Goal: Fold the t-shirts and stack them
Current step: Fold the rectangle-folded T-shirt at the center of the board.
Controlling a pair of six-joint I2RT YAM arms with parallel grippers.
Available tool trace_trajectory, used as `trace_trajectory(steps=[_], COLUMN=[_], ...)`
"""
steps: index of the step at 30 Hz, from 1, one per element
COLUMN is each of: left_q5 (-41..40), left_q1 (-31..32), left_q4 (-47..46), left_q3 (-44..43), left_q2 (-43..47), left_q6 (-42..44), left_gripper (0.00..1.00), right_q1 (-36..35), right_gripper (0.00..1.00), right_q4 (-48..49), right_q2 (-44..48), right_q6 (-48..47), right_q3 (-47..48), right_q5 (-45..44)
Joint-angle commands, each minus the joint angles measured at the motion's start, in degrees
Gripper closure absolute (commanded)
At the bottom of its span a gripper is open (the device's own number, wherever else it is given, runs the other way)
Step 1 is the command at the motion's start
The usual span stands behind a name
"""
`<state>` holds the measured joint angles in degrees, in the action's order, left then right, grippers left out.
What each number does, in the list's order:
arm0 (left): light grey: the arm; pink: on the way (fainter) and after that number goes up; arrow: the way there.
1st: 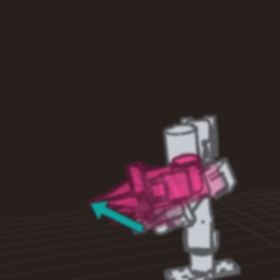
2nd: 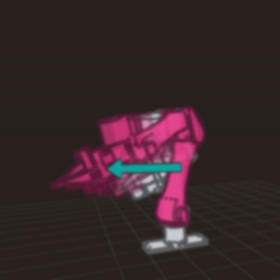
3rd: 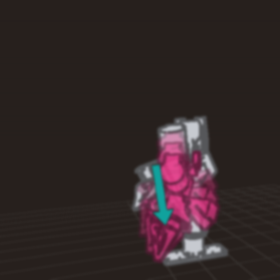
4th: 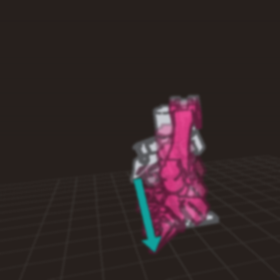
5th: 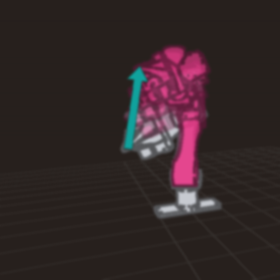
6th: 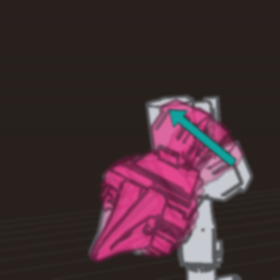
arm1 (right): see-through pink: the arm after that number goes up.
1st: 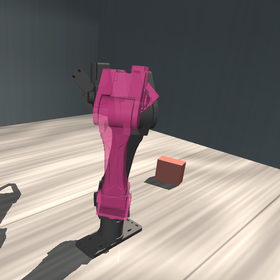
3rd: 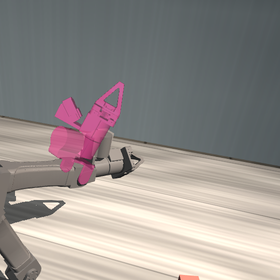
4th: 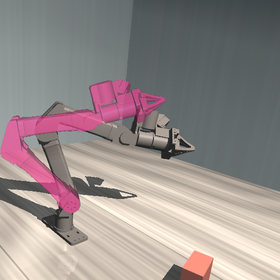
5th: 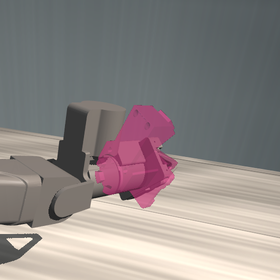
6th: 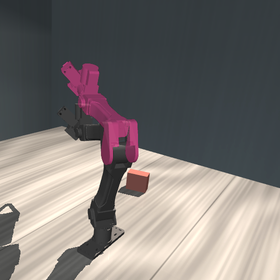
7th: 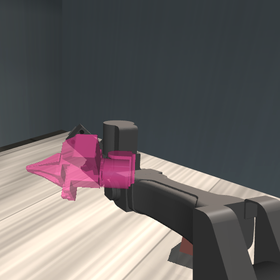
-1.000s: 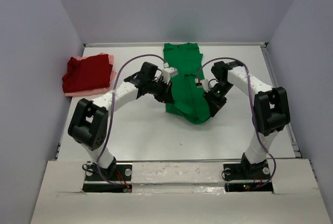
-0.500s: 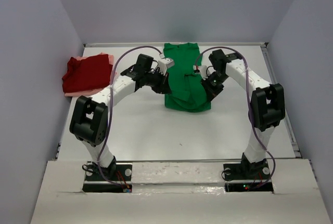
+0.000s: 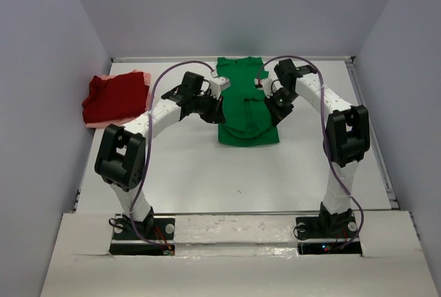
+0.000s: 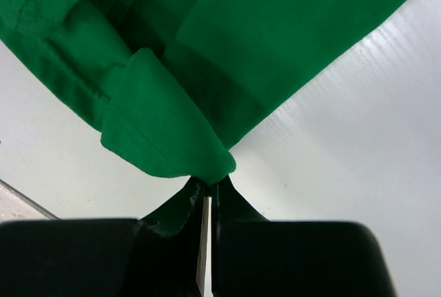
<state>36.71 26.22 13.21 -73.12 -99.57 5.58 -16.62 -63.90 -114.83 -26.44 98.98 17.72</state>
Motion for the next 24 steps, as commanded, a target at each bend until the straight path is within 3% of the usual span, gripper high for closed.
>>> trace_trajectory(steps=[1, 24], left_q5=[-1.6, -7.9], left_q1=[0.1, 0.1], left_q4=[-1.5, -4.3], left_q3=[-3.9, -7.3], left_q2=[-0.2, -3.3], left_q6=[0.8, 0.0], left_gripper=[1.00, 1.00], right_q1=[0.8, 3.5], right_gripper=[1.00, 1.00], right_q4=[2.6, 2.7], right_q2=[-0.7, -7.8], right_q6=[0.9, -0.3], right_q3=[4.0, 13.9], right_q5=[-0.9, -1.5])
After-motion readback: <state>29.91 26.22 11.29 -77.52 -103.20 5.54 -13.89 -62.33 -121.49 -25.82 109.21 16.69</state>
